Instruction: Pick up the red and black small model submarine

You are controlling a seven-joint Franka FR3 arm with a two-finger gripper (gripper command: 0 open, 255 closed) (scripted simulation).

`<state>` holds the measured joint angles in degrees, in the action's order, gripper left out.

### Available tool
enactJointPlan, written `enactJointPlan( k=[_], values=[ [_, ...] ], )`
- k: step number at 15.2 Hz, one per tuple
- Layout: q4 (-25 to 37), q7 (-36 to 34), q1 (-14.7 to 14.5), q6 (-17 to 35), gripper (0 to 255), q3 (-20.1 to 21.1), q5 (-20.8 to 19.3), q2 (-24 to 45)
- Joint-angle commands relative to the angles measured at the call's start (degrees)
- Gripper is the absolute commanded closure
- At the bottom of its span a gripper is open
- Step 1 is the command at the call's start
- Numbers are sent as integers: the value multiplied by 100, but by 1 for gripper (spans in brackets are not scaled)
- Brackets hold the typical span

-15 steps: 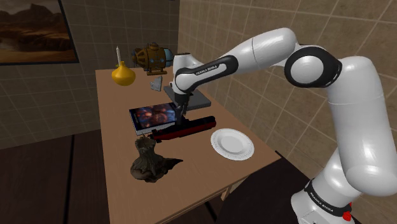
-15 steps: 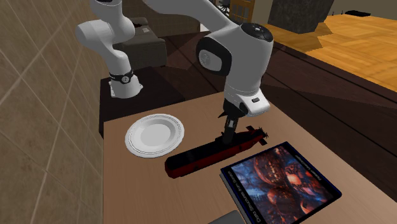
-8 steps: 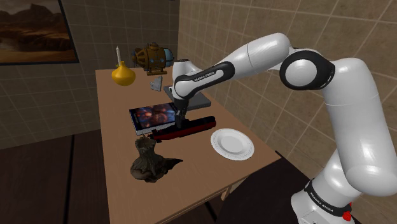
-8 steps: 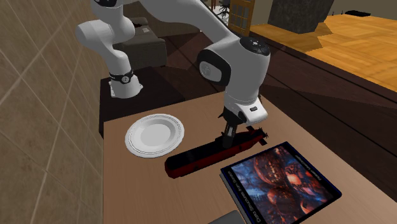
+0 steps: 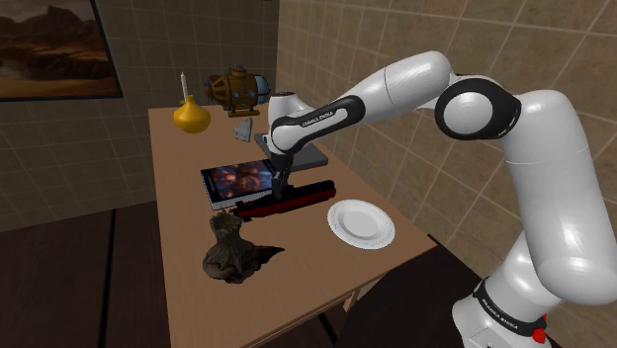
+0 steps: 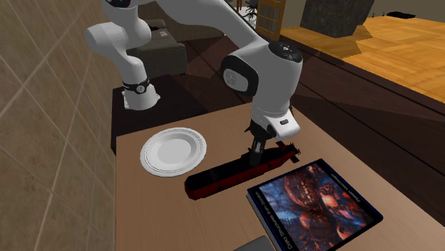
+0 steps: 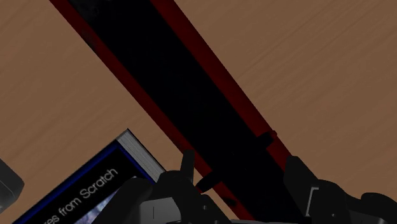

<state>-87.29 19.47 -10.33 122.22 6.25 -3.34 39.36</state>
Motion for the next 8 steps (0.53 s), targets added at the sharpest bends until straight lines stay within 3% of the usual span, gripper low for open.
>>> enactJointPlan(
  k=[1,8],
  values=[
    [11,2,-2,-4,255,2,1,18],
    [102,12,10,-382,255,23,30,-269]
  ],
)
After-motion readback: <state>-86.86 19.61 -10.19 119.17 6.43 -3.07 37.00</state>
